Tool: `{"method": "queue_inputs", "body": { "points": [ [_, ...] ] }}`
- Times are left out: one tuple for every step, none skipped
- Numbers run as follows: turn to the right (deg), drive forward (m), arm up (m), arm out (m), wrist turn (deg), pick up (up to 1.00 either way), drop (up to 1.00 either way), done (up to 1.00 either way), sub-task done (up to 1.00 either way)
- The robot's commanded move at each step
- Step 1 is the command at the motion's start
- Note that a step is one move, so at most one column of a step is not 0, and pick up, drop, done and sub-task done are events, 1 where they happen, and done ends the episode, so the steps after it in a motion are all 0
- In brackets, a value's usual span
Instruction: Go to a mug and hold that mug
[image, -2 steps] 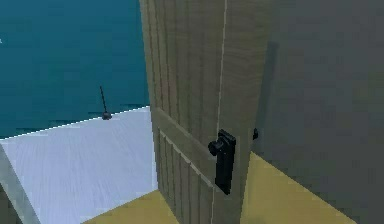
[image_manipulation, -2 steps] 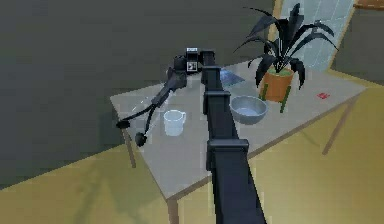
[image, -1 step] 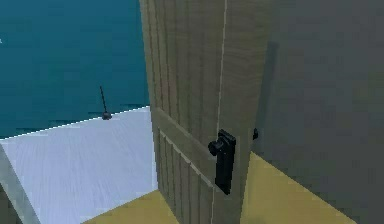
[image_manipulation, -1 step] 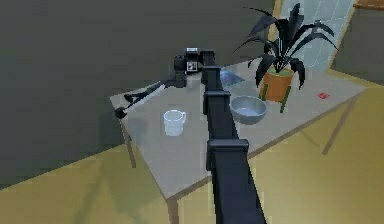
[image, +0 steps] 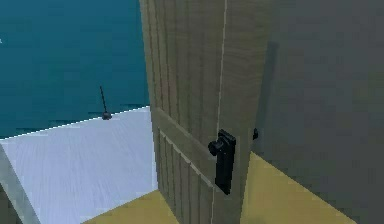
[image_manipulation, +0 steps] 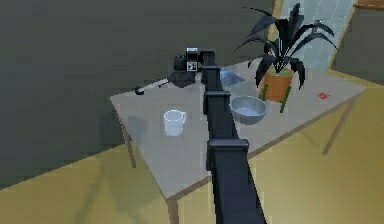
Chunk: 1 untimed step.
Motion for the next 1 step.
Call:
{"method": "queue_inputs", "body": {
  "points": [
    [0.0,0.00,0.00,0.00,21.0,0.00,0.00,0.00,0.00]
  ]
}}
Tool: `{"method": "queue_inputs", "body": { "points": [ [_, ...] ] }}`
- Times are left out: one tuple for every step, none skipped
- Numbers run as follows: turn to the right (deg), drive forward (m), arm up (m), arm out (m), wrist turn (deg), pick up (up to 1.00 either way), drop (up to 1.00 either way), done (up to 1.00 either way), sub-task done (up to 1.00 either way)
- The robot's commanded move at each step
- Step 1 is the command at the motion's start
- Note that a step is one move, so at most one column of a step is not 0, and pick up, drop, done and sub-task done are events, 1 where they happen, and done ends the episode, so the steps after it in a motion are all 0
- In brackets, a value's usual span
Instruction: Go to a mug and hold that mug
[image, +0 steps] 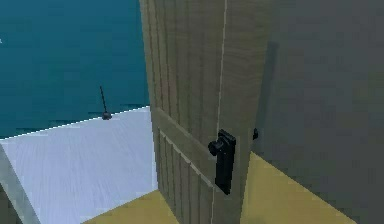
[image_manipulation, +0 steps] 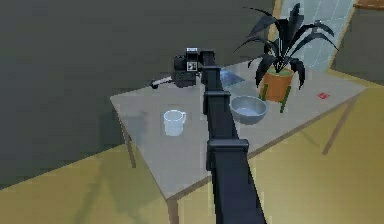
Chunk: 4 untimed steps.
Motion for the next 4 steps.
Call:
{"method": "queue_inputs", "body": {
  "points": [
    [0.0,0.00,-0.30,0.00,0.0,0.00,0.00,0.00,0.00],
    [0.0,0.00,0.00,0.00,0.0,1.00,0.00,0.00,0.00],
    [0.0,0.00,0.10,0.00,0.0,0.00,0.00,0.00,0.00],
    [0.0,0.00,0.00,0.00,0.0,0.00,0.00,1.00,0.00]
  ]
}}
